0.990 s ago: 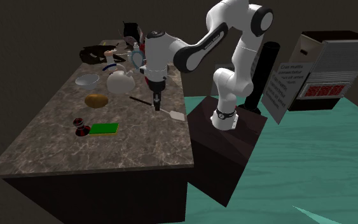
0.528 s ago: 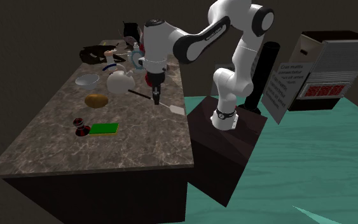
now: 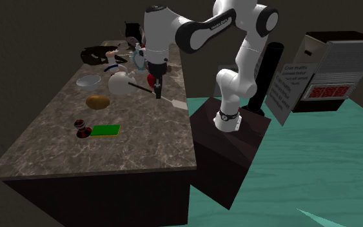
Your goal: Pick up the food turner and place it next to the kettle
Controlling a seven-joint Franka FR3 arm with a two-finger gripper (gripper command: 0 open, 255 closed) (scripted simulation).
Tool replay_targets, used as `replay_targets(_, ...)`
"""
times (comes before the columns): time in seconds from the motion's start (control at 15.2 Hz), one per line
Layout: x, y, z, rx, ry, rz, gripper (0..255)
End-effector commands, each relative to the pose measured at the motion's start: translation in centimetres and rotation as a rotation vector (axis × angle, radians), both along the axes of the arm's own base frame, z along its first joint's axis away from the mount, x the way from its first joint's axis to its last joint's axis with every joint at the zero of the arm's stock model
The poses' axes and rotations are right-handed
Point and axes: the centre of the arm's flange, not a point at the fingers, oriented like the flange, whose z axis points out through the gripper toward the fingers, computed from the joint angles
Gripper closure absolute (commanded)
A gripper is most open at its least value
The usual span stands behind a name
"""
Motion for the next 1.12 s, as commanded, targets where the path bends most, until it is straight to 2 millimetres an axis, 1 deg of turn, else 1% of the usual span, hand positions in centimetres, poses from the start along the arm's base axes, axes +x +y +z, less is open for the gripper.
replay_targets(0.0,0.1,0.0,1.1,0.0,0.0,0.0,255)
replay_targets(0.33,0.1,0.0,3.5,0.0,0.0,0.0,255)
replay_targets(1.06,2.5,-14.3,3.5,0.0,0.0,0.0,255)
